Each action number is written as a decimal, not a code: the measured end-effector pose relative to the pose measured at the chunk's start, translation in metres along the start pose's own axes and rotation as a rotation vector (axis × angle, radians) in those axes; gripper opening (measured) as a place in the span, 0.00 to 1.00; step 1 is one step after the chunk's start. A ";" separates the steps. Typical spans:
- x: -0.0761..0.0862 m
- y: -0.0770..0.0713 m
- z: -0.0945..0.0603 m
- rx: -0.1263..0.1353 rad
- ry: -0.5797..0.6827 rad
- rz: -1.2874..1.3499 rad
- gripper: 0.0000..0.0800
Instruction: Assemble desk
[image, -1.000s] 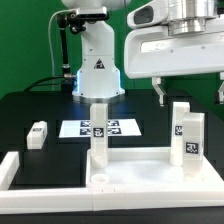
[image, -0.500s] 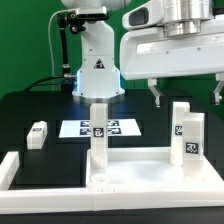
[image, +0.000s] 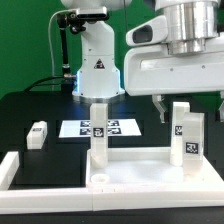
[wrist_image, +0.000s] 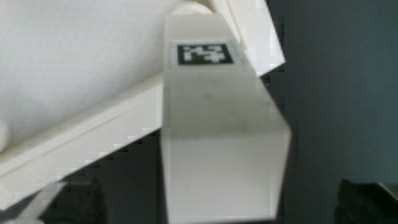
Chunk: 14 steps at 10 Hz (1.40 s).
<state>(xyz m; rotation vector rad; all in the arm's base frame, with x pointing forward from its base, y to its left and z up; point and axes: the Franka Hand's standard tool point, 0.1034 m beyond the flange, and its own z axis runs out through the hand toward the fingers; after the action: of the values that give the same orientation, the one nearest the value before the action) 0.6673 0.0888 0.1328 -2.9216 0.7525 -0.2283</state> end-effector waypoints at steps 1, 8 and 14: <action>-0.002 -0.002 0.002 -0.001 -0.003 0.009 0.81; -0.002 0.002 0.003 -0.006 -0.005 0.289 0.37; -0.008 0.012 0.002 -0.007 0.002 0.920 0.38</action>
Offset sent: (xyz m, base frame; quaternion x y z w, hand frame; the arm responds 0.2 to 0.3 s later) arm 0.0000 0.0000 0.0000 0.0000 0.0000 0.0650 0.9979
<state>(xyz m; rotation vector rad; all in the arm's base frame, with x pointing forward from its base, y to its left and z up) 0.6550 0.0823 0.1276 -2.2515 1.9447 -0.1252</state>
